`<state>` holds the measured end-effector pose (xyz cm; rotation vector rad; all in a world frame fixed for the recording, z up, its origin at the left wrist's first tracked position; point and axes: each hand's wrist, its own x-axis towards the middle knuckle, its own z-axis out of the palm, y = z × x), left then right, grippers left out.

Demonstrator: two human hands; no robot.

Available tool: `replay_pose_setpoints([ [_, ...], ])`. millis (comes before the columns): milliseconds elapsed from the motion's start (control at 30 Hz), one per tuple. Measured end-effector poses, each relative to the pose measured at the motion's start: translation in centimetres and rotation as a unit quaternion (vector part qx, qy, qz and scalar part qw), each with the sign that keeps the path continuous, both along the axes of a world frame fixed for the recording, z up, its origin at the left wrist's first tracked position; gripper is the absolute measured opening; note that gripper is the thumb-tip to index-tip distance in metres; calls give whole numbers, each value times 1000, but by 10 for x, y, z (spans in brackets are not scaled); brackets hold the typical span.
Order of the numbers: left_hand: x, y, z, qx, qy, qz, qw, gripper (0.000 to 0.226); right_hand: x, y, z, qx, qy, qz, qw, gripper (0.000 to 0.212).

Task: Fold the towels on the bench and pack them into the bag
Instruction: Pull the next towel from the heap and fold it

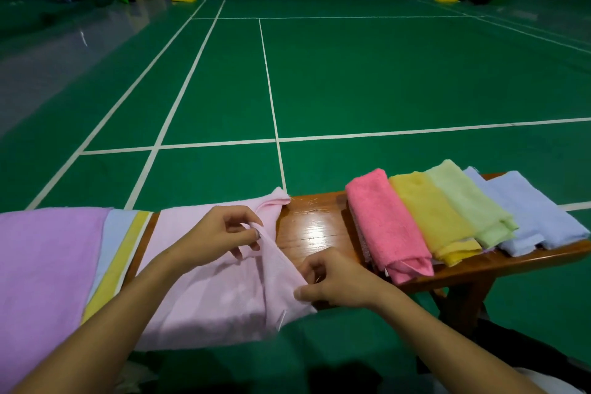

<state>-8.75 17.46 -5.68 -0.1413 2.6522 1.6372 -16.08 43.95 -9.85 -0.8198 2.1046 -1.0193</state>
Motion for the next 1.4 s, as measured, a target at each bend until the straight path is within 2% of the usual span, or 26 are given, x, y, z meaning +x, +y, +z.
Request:
replay_pose_setpoints([
  [200,12,-3,11,44,10,27,999,11,-13,-14,0,-22,44,27,998,9],
  [300,19,-5,18,80,20,17,996,8,-25,-26,-1,-50,86,-3,995,13],
  [467,26,-11,20,86,25,9,996,7,-40,-52,-10,-117,112,-88,983,10],
  [533,29,-13,19,97,30,5,995,11,-41,-61,-12,-154,97,-112,977,13],
  [700,34,-21,19,112,26,-14,993,6,-36,-79,-12,-244,-30,-118,962,10],
  [967,42,-34,20,121,51,1,991,23,-29,-88,1,-256,59,-111,958,21],
  [1067,43,-44,16,59,64,30,996,25,-39,-82,4,-231,114,-106,960,16],
  [1167,43,-51,11,-75,105,64,990,23,-48,-74,13,-179,195,-86,960,17],
  [1267,40,-54,16,-211,178,62,959,24,-56,-68,31,-145,273,-79,948,15],
  [1400,34,-61,33,-317,210,107,919,40,-52,-67,63,-152,365,-99,913,16],
])
